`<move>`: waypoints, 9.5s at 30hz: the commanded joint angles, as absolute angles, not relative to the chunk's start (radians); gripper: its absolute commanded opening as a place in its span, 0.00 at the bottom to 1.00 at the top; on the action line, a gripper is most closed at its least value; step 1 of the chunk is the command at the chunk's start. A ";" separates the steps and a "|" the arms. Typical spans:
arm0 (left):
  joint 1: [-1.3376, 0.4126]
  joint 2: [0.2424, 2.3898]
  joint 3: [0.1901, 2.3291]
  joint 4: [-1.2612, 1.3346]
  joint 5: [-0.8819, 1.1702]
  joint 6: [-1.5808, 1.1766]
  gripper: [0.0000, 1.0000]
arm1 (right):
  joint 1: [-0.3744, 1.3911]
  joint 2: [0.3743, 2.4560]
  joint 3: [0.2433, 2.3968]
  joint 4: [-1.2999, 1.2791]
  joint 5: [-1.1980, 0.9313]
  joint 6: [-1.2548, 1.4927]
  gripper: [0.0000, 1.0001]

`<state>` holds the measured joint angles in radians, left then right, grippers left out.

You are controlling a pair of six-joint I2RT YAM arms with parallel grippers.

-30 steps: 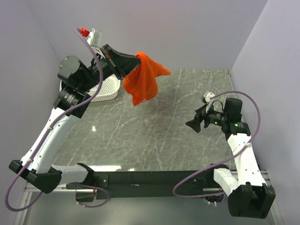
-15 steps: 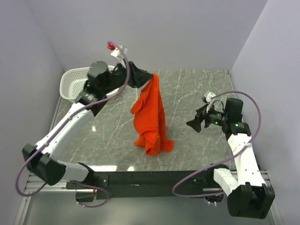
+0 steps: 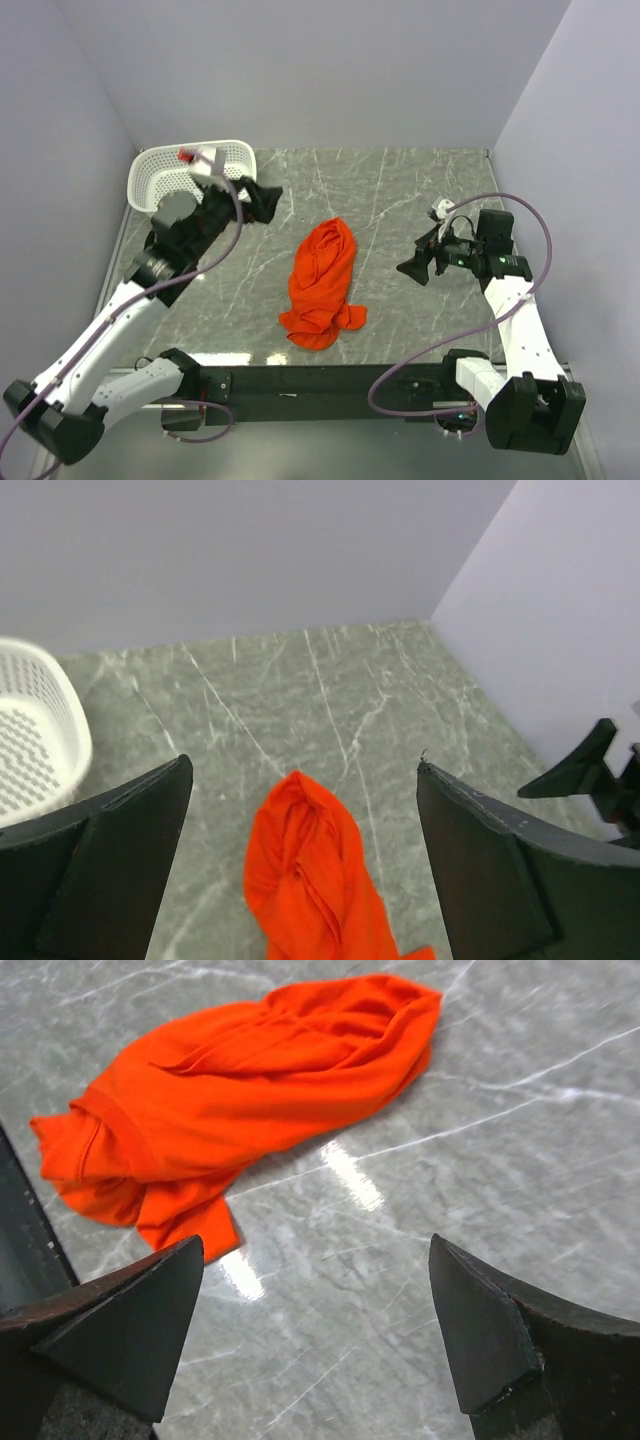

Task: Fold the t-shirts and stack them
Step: Move the tshirt to the center of the board, then flatten the tshirt out

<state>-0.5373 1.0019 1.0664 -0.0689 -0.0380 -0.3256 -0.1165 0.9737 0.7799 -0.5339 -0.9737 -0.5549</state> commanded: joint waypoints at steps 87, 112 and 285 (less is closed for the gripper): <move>-0.651 1.595 1.190 -0.253 0.046 -0.641 0.00 | -0.021 1.157 0.845 -0.640 -0.894 -0.630 0.95; -0.377 1.859 1.637 -0.359 0.109 -0.479 0.37 | -0.009 1.184 0.848 -0.635 -0.887 -0.634 0.95; -0.384 0.687 0.723 -0.373 0.078 -0.769 0.70 | 1.060 1.459 1.036 -0.962 -0.468 -0.736 0.35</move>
